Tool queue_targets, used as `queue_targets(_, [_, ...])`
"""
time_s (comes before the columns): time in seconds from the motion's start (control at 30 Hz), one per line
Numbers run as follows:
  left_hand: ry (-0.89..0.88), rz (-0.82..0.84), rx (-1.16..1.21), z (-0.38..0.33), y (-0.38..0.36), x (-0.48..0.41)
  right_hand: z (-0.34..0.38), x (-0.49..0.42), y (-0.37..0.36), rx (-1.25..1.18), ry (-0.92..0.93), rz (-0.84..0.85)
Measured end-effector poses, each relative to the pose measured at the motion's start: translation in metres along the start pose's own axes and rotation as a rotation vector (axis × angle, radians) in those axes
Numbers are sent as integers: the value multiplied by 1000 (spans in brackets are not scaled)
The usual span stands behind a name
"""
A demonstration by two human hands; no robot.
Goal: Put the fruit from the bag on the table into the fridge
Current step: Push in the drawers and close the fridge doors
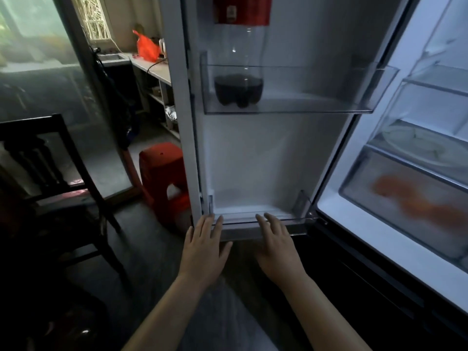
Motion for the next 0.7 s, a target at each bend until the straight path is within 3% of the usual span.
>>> queue_targets(0.23, [-65,27,81,25,-26,-4,15,-14,-43,19,-37,64])
queue_targets(0.7, [-91,-43,139,33,-49,3,9,-8,-66,82,-60,-15])
Point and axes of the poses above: each hand's wrist, its own x-axis away from the middle knuckle, its own y-axis out of the back of the hand, z = x × y, the point moved 4 cm from there along -x, towards the middle knuckle, and after that the axes turned 1 degree about z, right-handed, at the moved point
